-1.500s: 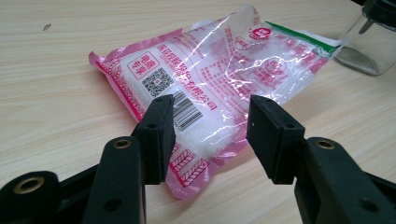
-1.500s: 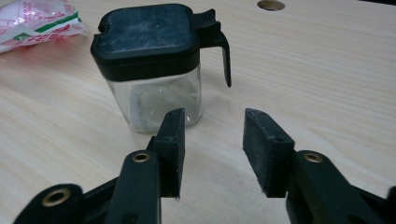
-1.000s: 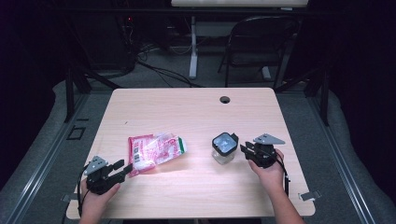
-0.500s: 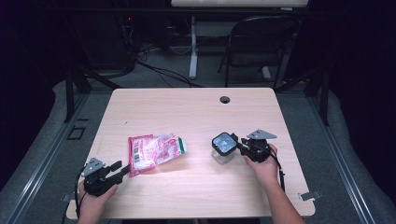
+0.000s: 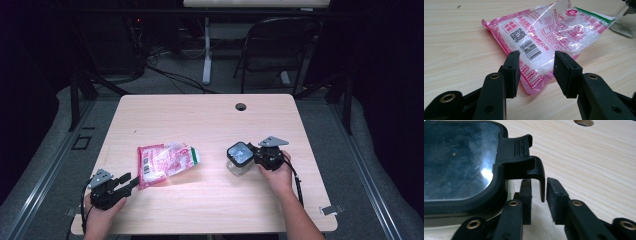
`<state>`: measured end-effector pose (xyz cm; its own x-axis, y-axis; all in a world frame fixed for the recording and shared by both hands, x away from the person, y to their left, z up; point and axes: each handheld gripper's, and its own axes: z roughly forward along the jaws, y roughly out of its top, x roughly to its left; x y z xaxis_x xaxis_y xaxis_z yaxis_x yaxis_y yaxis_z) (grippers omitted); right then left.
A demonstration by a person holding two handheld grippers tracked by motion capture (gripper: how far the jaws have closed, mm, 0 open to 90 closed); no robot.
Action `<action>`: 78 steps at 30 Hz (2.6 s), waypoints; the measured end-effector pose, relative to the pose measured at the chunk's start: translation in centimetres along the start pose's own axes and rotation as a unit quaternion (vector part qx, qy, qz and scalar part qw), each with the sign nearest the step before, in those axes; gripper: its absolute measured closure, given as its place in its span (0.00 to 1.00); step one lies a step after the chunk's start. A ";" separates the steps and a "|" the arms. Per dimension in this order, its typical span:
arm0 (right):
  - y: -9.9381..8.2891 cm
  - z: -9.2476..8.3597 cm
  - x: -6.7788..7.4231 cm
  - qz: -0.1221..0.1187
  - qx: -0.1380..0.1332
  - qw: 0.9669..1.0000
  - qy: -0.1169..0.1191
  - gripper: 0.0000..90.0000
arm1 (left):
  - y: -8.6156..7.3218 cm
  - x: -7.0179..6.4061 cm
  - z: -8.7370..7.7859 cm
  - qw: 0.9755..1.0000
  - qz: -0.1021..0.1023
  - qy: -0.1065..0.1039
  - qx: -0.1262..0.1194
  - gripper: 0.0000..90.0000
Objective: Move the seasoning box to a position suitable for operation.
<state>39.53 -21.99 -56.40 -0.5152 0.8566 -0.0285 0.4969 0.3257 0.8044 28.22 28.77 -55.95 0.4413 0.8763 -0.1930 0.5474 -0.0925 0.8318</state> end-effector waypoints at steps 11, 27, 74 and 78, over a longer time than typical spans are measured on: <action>0.0 -0.7 0.4 -0.005 0.025 1.000 -0.016 0.95 | 0.0 0.0 0.0 1.000 -0.001 0.000 0.000 0.63; 0.4 -1.7 1.4 0.021 0.065 0.997 -0.024 0.94 | 0.1 0.1 0.0 1.000 -0.002 0.001 -0.003 0.64; -2.0 -7.0 8.4 0.059 0.078 0.993 -0.059 0.96 | 0.4 -2.9 0.3 0.999 0.044 -0.031 -0.003 0.64; -2.4 -7.0 8.7 0.057 0.082 0.993 -0.062 0.96 | 0.3 -2.9 0.4 0.999 0.043 -0.029 -0.005 0.63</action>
<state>29.00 -18.07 -54.44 -0.3647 0.9308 -0.0233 0.6594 0.2759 0.6994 27.35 26.02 -55.33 0.5265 0.8368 -0.1503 0.4985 -0.1606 0.8519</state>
